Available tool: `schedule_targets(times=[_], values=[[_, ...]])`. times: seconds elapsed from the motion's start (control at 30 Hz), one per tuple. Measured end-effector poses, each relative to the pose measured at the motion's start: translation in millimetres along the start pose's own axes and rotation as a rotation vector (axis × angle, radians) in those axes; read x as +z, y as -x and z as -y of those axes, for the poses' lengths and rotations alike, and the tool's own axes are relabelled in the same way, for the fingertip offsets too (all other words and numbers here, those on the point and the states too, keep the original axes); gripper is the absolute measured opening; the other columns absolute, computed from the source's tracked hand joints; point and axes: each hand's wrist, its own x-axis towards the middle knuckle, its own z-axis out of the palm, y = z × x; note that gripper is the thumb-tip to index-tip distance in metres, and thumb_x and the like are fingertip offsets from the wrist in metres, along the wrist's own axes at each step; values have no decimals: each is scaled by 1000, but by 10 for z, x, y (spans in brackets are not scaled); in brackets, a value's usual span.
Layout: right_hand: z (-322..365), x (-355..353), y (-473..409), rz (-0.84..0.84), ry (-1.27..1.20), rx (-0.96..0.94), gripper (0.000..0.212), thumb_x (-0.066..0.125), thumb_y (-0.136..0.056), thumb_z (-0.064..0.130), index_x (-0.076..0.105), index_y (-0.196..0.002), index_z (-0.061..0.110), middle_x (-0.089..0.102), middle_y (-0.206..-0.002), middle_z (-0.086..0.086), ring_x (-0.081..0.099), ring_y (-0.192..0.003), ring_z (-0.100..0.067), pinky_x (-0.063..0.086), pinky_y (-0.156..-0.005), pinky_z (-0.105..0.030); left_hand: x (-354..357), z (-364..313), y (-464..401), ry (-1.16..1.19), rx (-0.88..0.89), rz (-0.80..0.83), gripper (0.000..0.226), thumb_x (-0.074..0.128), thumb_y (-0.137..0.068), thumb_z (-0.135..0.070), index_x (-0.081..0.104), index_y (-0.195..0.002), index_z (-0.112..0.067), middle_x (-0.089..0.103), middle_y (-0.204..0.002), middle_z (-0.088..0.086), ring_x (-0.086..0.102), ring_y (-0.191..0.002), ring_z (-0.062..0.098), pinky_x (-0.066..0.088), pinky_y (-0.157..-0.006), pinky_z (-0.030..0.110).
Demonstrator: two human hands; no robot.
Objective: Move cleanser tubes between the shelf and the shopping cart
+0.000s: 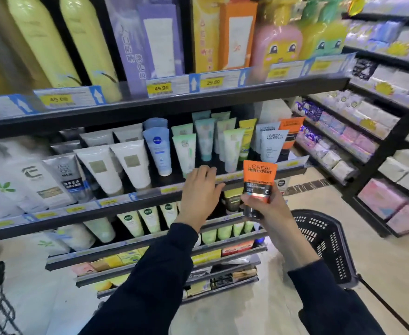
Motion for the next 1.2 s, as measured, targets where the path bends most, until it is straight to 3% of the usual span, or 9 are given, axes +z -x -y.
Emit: schedule_targets(times=[0.1, 0.23, 0.43, 0.6, 0.73, 0.8, 0.9, 1.1, 1.2], values=[[45, -263, -113, -58, 72, -35, 56, 87, -82, 11, 51, -125, 23, 73, -105, -8, 74, -91, -27, 63, -78, -45, 156, -178, -151, -18, -25, 60, 45, 67, -97, -38, 63, -129, -6, 64, -117, 12, 60, -109, 34, 49, -91, 46], [153, -571, -256, -145, 120, -107, 55, 83, -85, 5, 48, -125, 17, 71, -93, -1, 71, -74, -10, 58, -62, -23, 340, -307, -206, -156, -89, 115, 42, 57, -98, -54, 65, -121, -19, 67, -109, 1, 61, -105, 27, 42, -88, 42], [373, -957, -509, -169, 185, -189, 51, 85, -84, 11, 57, -125, 19, 75, -109, 3, 73, -94, -10, 55, -82, -28, 449, -428, -271, -172, -107, 68, 38, 62, -96, -51, 66, -115, -18, 68, -103, 1, 63, -100, 27, 41, -90, 41], [636, -1128, -801, -216, 287, -265, 52, 86, -81, 8, 57, -124, 15, 72, -108, 5, 69, -82, 5, 54, -73, -21, 494, -574, -325, -134, -129, 92, 37, 62, -98, -46, 64, -123, -19, 69, -110, 1, 60, -106, 27, 39, -91, 42], [831, -1243, -1061, -247, 327, -293, 56, 88, -78, 11, 57, -124, 16, 73, -109, 2, 72, -93, -9, 58, -76, -28, 533, -520, -296, -130, -113, 56, 35, 67, -96, -43, 66, -120, -17, 69, -102, 2, 62, -99, 28, 40, -86, 43], [891, -1295, -1196, -268, 356, -299, 54, 87, -78, 7, 57, -123, 13, 72, -101, 0, 73, -81, -10, 61, -70, -33, 558, -508, -295, -124, -117, 31, 35, 69, -94, -43, 68, -117, -16, 69, -98, 2, 62, -95, 29, 41, -84, 43], [924, -1344, -1401, -282, 389, -294, 54, 83, -80, -1, 54, -125, 8, 70, -97, 2, 68, -64, 3, 56, -58, -17, 586, -498, -302, -115, -134, 22, 36, 69, -93, -44, 68, -117, -17, 68, -98, 2, 61, -95, 28, 40, -85, 43], [789, -1380, -1671, -325, 403, -261, 60, 91, -74, 10, 58, -124, 16, 73, -109, 1, 73, -92, -9, 62, -82, -34, 603, -490, -311, -108, -139, 19, 37, 68, -94, -45, 66, -120, -18, 67, -100, 1, 60, -96, 26, 39, -87, 42], [745, -1346, -1704, -303, 403, -268, 61, 90, -76, 9, 55, -126, 15, 72, -111, 2, 70, -95, -8, 59, -80, -28, 607, -487, -309, -103, -140, 18, 37, 67, -94, -46, 66, -119, -18, 66, -100, 1, 59, -97, 26, 39, -87, 42]])
